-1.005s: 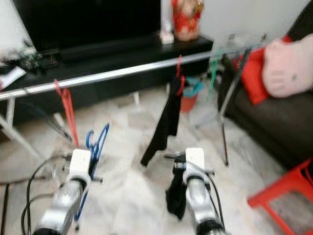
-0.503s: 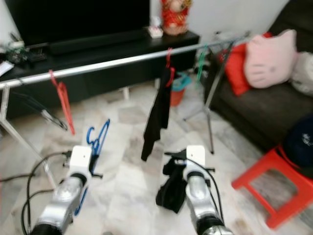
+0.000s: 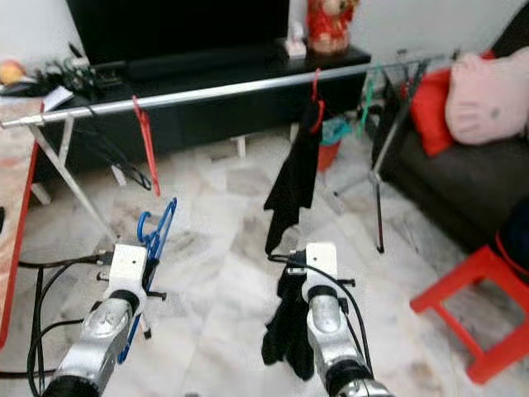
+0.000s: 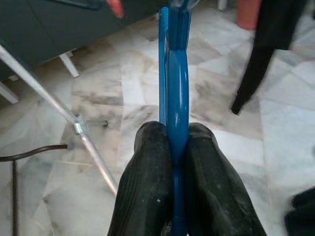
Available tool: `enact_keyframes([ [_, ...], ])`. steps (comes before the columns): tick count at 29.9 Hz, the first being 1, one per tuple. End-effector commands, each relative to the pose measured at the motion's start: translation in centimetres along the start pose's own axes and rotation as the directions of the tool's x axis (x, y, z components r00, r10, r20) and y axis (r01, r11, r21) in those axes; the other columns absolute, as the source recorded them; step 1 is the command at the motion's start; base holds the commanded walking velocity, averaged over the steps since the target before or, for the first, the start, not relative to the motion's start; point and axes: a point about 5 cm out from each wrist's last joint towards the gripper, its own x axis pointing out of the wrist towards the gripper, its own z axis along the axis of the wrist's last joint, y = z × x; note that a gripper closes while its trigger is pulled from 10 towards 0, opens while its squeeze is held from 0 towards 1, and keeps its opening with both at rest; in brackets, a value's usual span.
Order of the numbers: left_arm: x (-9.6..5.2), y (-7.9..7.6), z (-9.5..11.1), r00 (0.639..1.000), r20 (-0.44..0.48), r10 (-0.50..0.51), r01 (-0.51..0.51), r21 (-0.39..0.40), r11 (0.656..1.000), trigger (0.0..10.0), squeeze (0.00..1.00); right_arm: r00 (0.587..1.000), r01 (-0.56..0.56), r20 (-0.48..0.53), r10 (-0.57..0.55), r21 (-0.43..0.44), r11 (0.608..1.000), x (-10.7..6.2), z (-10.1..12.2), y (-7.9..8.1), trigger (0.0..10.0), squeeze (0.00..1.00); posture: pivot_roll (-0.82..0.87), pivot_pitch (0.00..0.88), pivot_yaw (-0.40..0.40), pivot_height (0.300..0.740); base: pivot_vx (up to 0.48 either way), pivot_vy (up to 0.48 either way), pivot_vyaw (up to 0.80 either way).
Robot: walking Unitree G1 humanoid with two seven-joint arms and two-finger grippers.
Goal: Hang hanger
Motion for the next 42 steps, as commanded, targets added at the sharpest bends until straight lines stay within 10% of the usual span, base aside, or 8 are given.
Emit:
enact_keyframes([
  [1,0.1,-0.2,0.1,1.0,0.001,-0.01,0.01,-0.001,1.0,10.0,0.0,1.0,0.01,0.023,-0.01,0.011,1.0,0.2,0.5,-0.2,10.0,0.0,0.06,0.0,-0.025,0.74,-0.266,0.0,0.0],
  [42,0.2,0.1,0.4,1.0,0.006,-0.014,0.014,0.01,1.0,10.0,0.0,0.999,0.018,0.034,-0.017,-0.032,0.999,1.1,1.6,-0.8,10.0,0.0,0.06,0.0,-0.026,0.74,-0.137,0.0,0.11],
])
